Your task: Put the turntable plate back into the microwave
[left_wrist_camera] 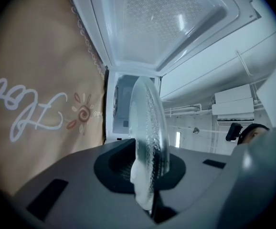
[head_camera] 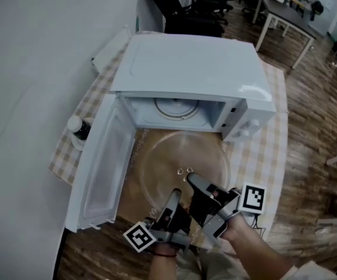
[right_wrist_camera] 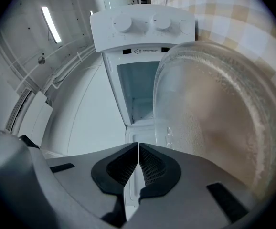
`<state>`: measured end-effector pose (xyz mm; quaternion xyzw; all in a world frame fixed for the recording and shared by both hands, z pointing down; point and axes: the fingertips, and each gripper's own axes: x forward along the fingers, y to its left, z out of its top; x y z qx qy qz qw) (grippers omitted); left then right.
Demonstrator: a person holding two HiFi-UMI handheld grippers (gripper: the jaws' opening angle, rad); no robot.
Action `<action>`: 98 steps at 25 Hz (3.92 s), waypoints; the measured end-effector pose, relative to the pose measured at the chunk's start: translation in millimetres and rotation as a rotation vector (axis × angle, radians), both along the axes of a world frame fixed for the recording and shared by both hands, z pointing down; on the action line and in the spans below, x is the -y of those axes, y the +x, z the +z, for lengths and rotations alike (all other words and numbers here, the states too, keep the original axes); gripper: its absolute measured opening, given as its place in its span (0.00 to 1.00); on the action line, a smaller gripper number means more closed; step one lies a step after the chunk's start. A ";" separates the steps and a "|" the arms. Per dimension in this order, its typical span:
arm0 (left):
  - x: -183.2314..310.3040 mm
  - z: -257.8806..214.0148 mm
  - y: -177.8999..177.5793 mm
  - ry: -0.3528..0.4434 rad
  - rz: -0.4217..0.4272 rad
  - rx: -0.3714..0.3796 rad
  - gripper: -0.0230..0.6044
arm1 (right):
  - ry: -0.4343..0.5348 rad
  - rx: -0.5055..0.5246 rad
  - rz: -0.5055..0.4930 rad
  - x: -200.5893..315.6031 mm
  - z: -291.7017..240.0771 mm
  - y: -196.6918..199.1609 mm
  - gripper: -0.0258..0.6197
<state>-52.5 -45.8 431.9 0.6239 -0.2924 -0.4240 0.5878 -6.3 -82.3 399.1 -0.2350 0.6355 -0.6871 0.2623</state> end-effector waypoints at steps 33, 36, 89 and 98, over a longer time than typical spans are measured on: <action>97.5 15.7 -11.8 0.025 0.019 0.028 0.08 | 0.018 0.022 0.020 51.5 0.2 -5.8 0.09; 110.6 15.0 -13.0 0.031 0.019 0.022 0.08 | 0.023 0.022 0.022 57.7 -1.0 -6.7 0.09; 189.8 9.7 -14.3 0.017 0.022 0.032 0.08 | -0.067 -0.132 0.174 92.8 54.4 27.3 0.20; 192.6 7.5 -13.6 0.019 0.020 0.032 0.08 | -0.058 -0.124 0.139 103.0 58.5 14.7 0.15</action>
